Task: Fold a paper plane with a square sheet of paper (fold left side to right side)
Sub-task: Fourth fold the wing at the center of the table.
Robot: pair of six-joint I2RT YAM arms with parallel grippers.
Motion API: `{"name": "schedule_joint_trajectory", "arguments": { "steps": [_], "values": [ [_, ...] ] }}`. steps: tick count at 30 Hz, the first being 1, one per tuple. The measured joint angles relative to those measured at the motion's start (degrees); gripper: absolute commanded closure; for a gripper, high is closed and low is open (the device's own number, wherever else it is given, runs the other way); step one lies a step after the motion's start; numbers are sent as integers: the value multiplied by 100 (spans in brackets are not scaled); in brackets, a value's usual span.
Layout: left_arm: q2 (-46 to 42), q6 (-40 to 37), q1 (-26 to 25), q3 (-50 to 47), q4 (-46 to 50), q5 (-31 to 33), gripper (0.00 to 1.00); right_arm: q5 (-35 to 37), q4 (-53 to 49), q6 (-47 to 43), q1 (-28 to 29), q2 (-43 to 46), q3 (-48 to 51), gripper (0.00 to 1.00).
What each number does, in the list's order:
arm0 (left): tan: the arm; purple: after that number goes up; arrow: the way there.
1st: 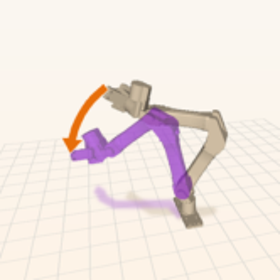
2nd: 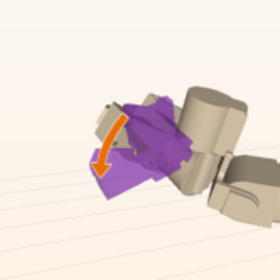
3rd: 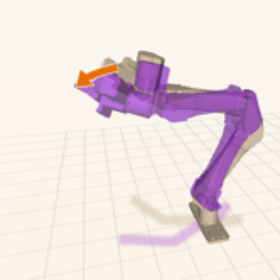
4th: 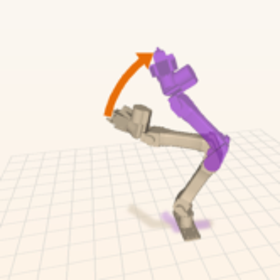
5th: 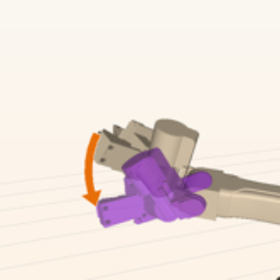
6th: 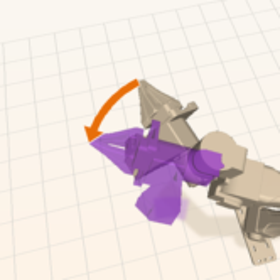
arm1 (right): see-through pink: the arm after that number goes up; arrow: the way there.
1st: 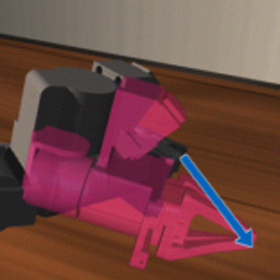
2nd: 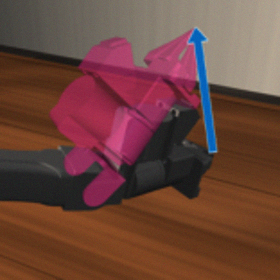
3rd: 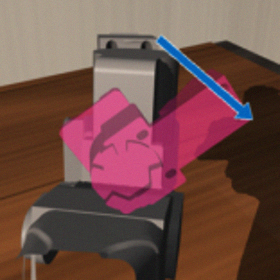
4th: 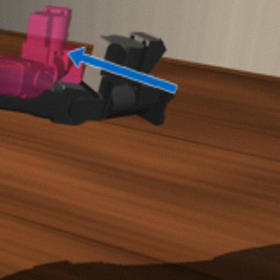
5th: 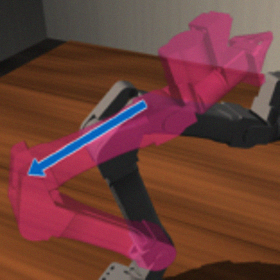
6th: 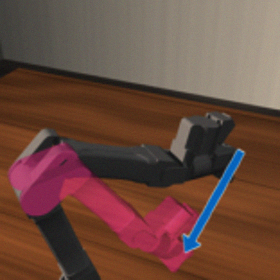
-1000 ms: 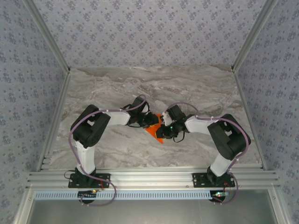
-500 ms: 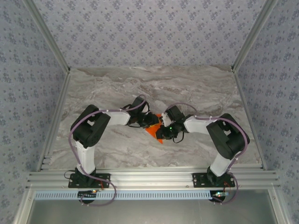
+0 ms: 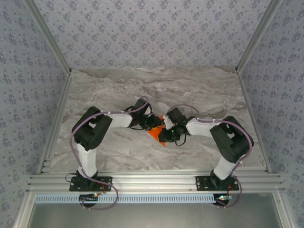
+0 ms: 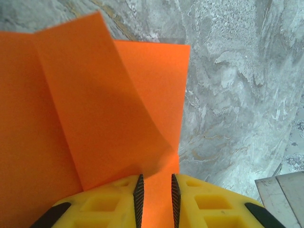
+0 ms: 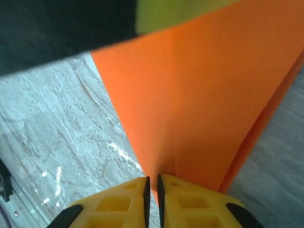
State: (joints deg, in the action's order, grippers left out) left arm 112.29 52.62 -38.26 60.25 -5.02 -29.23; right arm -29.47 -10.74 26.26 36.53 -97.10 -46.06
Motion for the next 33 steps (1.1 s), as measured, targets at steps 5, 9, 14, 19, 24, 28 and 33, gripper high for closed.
{"name": "schedule_joint_trajectory", "arguments": {
  "steps": [5,9,14,19,24,28,33],
  "values": [
    [0,0,0,2,9,-20,75,74,-111,-44,39,52,2,83],
    [13,0,13,2,4,-50,76,105,-219,-79,52,101,17,83],
    [33,0,37,2,-11,-131,76,116,-262,-116,55,122,42,83],
    [33,0,39,2,-11,-133,76,125,-293,-151,61,138,44,83],
    [37,0,37,2,-11,-146,76,133,-380,-177,63,177,61,83],
    [39,2,37,2,-11,-162,76,146,-433,-192,66,210,81,83],
    [42,2,37,2,-11,-166,76,170,-507,-199,74,249,92,83]
  ]
}}
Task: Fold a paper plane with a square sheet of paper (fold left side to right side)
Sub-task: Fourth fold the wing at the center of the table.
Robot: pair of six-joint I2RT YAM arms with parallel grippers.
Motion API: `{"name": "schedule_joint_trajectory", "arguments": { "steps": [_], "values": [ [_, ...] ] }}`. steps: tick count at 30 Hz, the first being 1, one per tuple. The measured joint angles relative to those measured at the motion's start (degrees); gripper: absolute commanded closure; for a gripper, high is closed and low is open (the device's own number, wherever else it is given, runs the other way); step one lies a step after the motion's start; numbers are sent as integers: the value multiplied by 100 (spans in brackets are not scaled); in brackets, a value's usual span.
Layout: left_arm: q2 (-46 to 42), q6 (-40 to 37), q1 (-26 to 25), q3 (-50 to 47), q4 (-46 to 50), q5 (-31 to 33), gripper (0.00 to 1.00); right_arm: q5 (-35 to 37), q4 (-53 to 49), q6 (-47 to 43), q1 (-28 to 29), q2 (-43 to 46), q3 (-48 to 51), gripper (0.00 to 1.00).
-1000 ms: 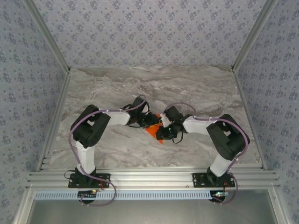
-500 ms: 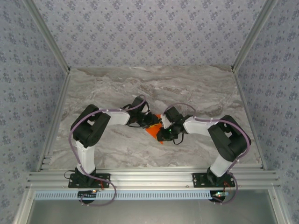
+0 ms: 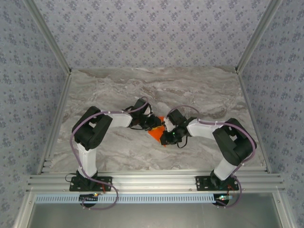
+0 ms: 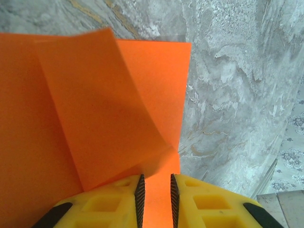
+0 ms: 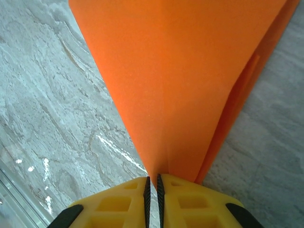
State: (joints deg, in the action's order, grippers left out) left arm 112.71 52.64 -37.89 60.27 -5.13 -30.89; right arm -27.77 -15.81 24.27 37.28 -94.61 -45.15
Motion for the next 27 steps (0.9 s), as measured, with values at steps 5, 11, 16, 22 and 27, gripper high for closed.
{"name": "schedule_joint_trajectory", "arguments": {
  "steps": [5,11,16,22,27],
  "values": [
    [0,0,2,0,0,0,76,0,-57,-17,2,44,33,83],
    [2,0,0,0,2,-4,76,0,-96,-24,2,94,74,83],
    [2,-2,0,0,2,-17,76,0,-177,-39,0,149,111,83],
    [2,0,0,0,2,-20,76,-7,-417,-42,7,219,140,83],
    [2,-2,0,0,2,-20,76,-24,-767,-81,17,402,197,83]
  ]
}}
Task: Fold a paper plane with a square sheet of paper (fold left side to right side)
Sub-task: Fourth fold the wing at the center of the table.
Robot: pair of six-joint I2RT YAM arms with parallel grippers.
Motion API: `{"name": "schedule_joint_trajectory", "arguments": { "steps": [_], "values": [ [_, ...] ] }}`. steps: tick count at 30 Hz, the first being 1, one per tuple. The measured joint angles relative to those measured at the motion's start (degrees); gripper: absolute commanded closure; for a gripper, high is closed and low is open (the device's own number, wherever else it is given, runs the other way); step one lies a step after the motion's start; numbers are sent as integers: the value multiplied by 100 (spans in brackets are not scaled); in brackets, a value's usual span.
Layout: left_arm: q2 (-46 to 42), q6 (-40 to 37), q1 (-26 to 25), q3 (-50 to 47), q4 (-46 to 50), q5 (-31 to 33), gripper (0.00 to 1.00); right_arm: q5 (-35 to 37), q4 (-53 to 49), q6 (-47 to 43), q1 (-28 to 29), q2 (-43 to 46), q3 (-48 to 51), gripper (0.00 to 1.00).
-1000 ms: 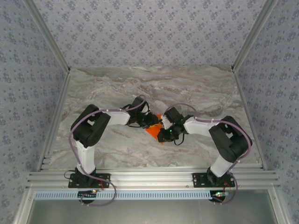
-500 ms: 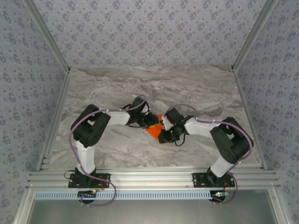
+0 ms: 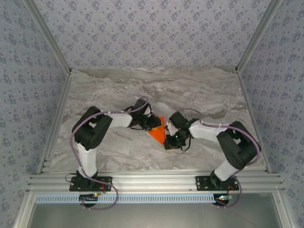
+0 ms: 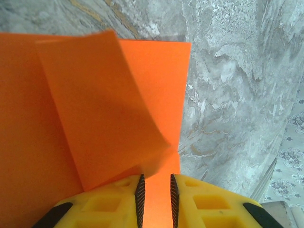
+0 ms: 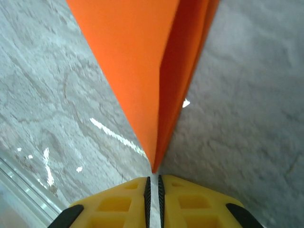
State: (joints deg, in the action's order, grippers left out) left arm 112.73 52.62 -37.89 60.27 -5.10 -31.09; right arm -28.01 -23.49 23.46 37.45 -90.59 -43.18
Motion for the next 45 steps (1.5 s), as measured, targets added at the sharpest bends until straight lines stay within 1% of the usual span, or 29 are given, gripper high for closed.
{"name": "schedule_joint_trajectory", "arguments": {
  "steps": [4,8,10,14,19,26,29,33,35,39,45],
  "values": [
    [0,2,2,0,0,0,76,-249,-114,4,-66,490,66,83],
    [0,2,2,0,0,0,76,-601,243,127,-299,785,66,84],
    [0,2,2,0,-2,0,76,-638,437,210,-391,693,63,84],
    [0,7,2,0,-2,-2,76,-632,813,376,-514,212,42,85],
    [0,42,2,0,-4,0,76,-629,1064,461,-533,-363,-63,85],
    [-9,42,2,0,-4,0,75,-507,1071,455,-529,-531,-70,86],
    [-46,17,2,-2,-7,-15,69,-409,984,415,-509,-544,-116,90],
    [-289,-133,31,-98,186,199,69,-367,730,306,-507,-625,-278,98],
    [-463,-188,44,-177,238,267,71,-358,651,258,-507,-656,-326,100],
    [-820,-225,22,-376,186,323,76,-291,535,216,-468,-688,-407,100],
    [-922,-129,-225,-763,-149,175,82,-203,422,212,-413,-715,-490,100]
  ]
}}
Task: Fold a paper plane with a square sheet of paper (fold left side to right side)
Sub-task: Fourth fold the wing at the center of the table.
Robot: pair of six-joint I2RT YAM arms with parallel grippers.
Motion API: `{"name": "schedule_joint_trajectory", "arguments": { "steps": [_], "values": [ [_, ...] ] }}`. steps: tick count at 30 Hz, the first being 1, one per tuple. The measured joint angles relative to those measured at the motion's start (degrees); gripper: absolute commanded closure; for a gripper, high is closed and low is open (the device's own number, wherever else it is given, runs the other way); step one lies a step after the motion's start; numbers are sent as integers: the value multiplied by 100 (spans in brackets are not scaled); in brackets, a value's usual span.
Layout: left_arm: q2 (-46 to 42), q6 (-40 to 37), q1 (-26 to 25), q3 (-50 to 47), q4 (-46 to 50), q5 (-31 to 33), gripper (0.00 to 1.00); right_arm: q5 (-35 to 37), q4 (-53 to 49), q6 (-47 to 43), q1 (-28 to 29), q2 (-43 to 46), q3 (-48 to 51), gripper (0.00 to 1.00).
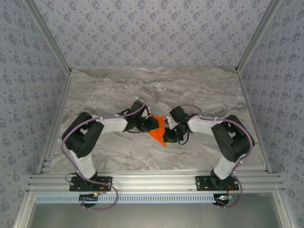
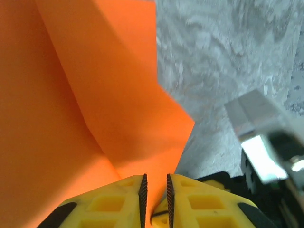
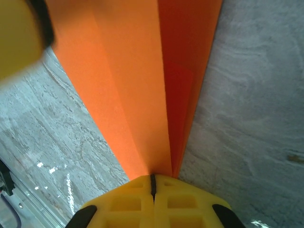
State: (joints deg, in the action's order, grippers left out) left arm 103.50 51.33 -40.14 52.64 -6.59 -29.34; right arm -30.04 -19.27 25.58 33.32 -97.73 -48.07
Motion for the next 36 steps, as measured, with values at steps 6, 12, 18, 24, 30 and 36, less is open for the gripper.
{"name": "schedule_joint_trajectory", "arguments": {
  "steps": [6,12,18,24,30,36],
  "values": [
    [0,146,-247,-199,-310,-162,84,68,-81,-4,37,-20,-59,100],
    [149,315,-313,-245,-741,-282,85,109,-140,-15,63,-39,-101,100],
    [492,387,-304,-243,-885,-260,85,186,-201,-20,107,-44,-144,100],
    [498,256,-306,-94,-573,-136,86,289,-295,-63,153,-46,-197,100],
    [575,-81,-297,223,22,-66,86,378,-348,-90,199,-46,-225,100],
    [686,-341,-199,468,369,-151,87,455,-345,-105,236,-39,-234,100]
  ]
}}
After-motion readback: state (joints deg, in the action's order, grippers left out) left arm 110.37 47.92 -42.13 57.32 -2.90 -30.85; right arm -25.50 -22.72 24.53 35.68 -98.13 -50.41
